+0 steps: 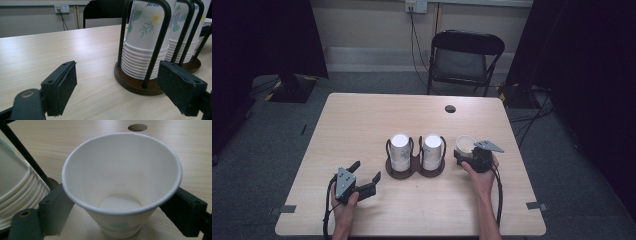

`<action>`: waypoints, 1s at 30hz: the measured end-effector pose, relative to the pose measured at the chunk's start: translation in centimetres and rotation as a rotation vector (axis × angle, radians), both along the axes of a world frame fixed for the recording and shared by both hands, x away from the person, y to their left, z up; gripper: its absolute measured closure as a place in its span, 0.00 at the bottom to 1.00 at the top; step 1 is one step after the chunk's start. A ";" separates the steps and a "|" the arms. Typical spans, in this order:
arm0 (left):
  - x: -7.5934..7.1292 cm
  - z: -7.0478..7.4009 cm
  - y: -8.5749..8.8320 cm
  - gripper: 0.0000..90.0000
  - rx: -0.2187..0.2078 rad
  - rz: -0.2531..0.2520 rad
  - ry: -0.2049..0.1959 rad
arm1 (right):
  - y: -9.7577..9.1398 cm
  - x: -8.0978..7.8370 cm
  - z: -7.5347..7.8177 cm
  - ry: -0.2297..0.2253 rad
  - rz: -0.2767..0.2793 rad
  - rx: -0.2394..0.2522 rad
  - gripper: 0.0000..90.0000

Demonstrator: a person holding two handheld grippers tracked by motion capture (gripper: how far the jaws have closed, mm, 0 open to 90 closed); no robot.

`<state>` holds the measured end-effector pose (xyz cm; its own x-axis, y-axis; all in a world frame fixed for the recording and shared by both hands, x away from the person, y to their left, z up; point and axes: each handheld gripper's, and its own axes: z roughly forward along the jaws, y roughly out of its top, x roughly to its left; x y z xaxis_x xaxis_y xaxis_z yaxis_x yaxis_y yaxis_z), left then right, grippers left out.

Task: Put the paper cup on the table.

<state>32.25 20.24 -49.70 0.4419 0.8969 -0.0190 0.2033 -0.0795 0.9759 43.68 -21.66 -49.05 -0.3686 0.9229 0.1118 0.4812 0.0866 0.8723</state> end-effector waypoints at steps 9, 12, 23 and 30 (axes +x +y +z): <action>0.0 0.0 0.0 0.18 -0.001 0.006 0.001 | -0.6 -1.7 0.9 -0.027 -0.002 0.023 0.15; 0.0 0.0 0.1 0.18 -0.001 0.008 0.003 | -0.6 -2.4 1.4 -0.036 0.009 0.025 0.15; -0.1 0.0 0.1 0.18 -0.005 0.034 0.013 | -1.3 -5.6 1.6 -0.113 -0.016 0.047 0.15; -0.2 0.0 0.2 0.18 -0.004 0.044 0.022 | -1.8 -7.6 1.7 -0.139 -0.031 0.072 0.15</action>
